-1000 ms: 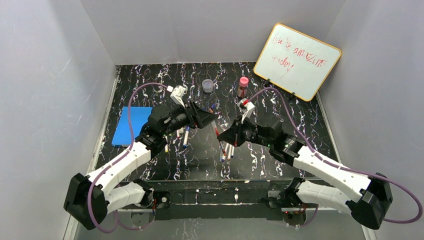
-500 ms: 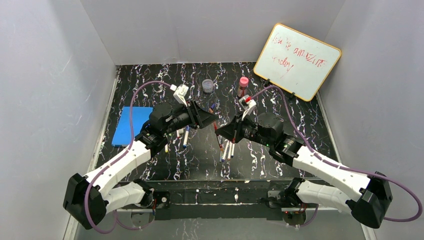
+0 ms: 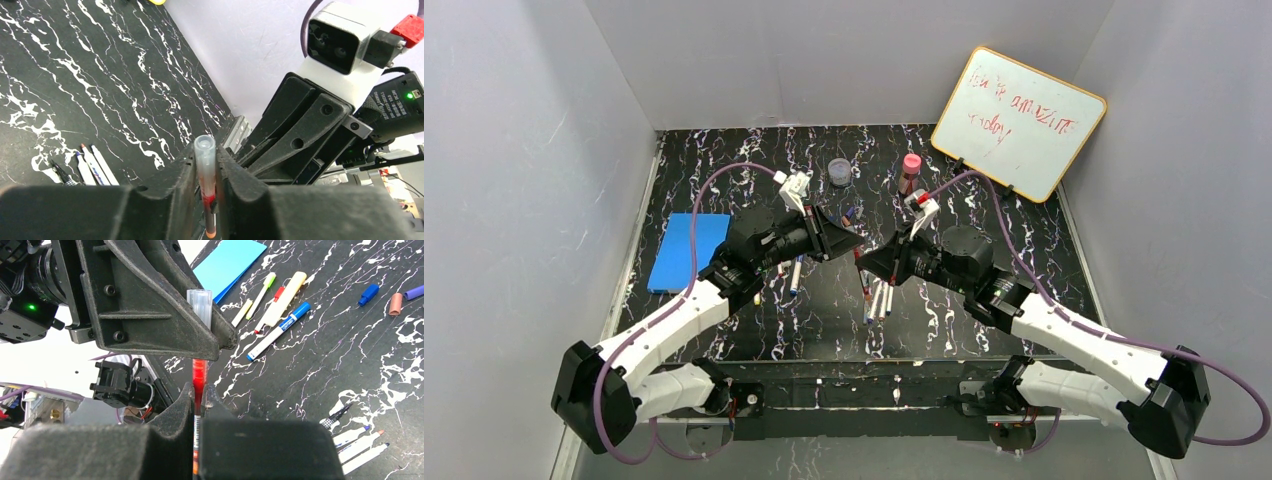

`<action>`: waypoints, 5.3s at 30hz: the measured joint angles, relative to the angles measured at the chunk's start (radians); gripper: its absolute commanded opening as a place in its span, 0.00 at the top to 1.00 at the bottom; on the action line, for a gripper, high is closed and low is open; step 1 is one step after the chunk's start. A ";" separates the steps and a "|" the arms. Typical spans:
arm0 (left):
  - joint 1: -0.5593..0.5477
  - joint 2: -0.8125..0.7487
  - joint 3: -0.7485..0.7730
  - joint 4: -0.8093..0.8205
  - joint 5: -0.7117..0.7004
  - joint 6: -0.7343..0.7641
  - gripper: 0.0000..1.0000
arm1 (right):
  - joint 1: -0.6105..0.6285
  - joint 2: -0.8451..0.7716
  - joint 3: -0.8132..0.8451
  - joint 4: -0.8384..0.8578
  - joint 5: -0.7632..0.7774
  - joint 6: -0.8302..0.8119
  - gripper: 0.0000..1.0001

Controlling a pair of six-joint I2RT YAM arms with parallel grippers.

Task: Open the pen caps

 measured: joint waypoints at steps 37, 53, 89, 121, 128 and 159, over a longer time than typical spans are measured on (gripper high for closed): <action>-0.002 -0.134 0.052 0.135 0.142 -0.072 1.00 | 0.005 -0.092 0.102 0.073 -0.188 0.120 0.39; -0.002 -0.135 0.054 0.162 0.154 -0.113 1.00 | 0.004 0.019 0.093 0.230 -0.249 0.237 0.99; 0.018 -0.411 -0.153 -0.509 -0.565 0.394 1.00 | -0.011 0.357 0.108 -0.463 0.507 0.132 0.99; 0.018 -0.403 -0.188 -0.500 -0.567 0.416 1.00 | 0.100 0.830 0.348 -0.379 0.528 0.380 0.99; 0.018 -0.406 -0.188 -0.502 -0.570 0.419 1.00 | 0.123 0.861 0.387 -0.420 0.579 0.439 0.77; 0.018 -0.377 -0.188 -0.499 -0.573 0.418 1.00 | 0.147 0.795 0.489 -0.560 0.584 0.397 0.45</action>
